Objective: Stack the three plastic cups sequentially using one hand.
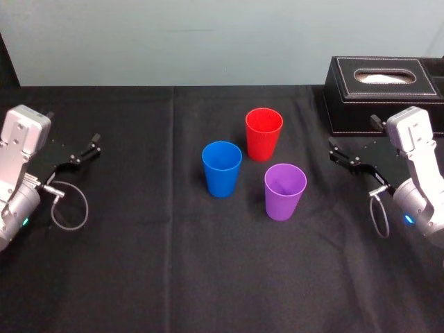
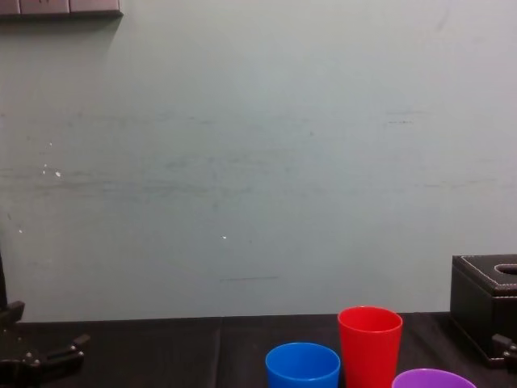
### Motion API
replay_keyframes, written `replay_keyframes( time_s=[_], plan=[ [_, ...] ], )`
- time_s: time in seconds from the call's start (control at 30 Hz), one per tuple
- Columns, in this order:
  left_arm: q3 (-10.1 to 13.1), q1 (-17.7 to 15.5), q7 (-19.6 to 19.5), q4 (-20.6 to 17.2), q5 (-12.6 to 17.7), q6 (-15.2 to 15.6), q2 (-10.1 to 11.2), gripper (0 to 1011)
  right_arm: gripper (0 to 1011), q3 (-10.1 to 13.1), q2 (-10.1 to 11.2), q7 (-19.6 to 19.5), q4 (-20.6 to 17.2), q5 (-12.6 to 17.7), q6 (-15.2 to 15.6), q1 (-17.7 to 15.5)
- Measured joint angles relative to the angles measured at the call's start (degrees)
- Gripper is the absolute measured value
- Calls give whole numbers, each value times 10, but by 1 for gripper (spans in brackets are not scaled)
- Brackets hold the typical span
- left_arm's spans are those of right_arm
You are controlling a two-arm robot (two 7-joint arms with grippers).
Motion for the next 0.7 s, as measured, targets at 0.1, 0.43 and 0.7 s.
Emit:
replay_keyframes(
  time_s=[0.1,0.43,0.7],
  plan=[
    [0,0,0,0,0,0,0,1004,1003,0,0,0,0,0,0,0],
    [0,0,0,0,0,0,0,1005,1003,0,0,0,0,0,0,0],
    [0,0,0,0,0,0,0,1004,1003,0,0,0,0,0,0,0]
  ],
)
